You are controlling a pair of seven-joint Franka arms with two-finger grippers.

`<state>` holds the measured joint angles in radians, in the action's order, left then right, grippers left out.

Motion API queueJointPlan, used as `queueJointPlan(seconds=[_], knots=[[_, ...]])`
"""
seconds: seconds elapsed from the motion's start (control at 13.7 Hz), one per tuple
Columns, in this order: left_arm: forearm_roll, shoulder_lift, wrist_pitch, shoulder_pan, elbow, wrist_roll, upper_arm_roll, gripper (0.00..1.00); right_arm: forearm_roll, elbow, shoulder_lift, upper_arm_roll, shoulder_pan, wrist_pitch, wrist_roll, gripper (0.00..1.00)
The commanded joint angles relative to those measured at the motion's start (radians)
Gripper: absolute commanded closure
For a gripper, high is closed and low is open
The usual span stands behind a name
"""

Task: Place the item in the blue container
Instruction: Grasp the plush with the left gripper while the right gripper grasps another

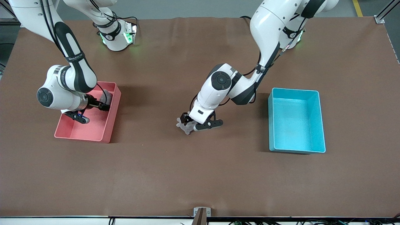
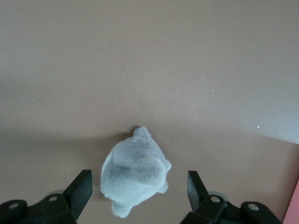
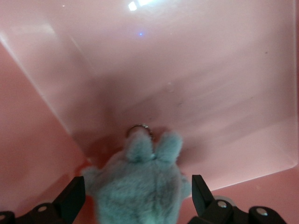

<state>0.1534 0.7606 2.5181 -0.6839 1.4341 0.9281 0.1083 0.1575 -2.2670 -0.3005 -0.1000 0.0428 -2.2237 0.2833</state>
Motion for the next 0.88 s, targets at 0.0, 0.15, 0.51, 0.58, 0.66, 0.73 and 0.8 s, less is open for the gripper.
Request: queueJointPlan(seconds=[0.0,0.15,0.51,0.58,0.66,0.73,0.8], knots=[[0.012,0.043,0.036,-0.029,-0.03,0.041,-0.007,0.1,0.02,-0.011,-0.025,0.013,-0.011,-0.005,-0.023,0.0],[0.009,0.063,0.06,-0.045,-0.03,0.044,-0.009,0.1,0.02,-0.008,-0.026,0.011,-0.014,-0.005,-0.047,0.17],[0.002,0.094,0.103,-0.052,-0.029,0.032,-0.012,0.09,0.02,0.027,-0.026,0.011,-0.067,0.036,-0.164,0.83],[-0.001,0.098,0.108,-0.051,-0.029,0.026,-0.013,0.09,0.02,0.044,-0.026,0.01,-0.07,0.062,-0.164,0.91],[-0.002,0.101,0.11,-0.051,-0.029,0.02,-0.016,0.09,0.02,0.067,-0.025,0.009,-0.07,0.093,-0.162,0.96],[-0.002,0.105,0.117,-0.051,-0.029,0.014,-0.018,0.09,0.02,0.092,-0.025,0.008,-0.072,0.125,-0.162,0.98],[-0.002,0.111,0.125,-0.051,-0.029,0.003,-0.018,0.09,0.019,0.119,-0.025,0.006,-0.072,0.159,-0.164,0.98]])
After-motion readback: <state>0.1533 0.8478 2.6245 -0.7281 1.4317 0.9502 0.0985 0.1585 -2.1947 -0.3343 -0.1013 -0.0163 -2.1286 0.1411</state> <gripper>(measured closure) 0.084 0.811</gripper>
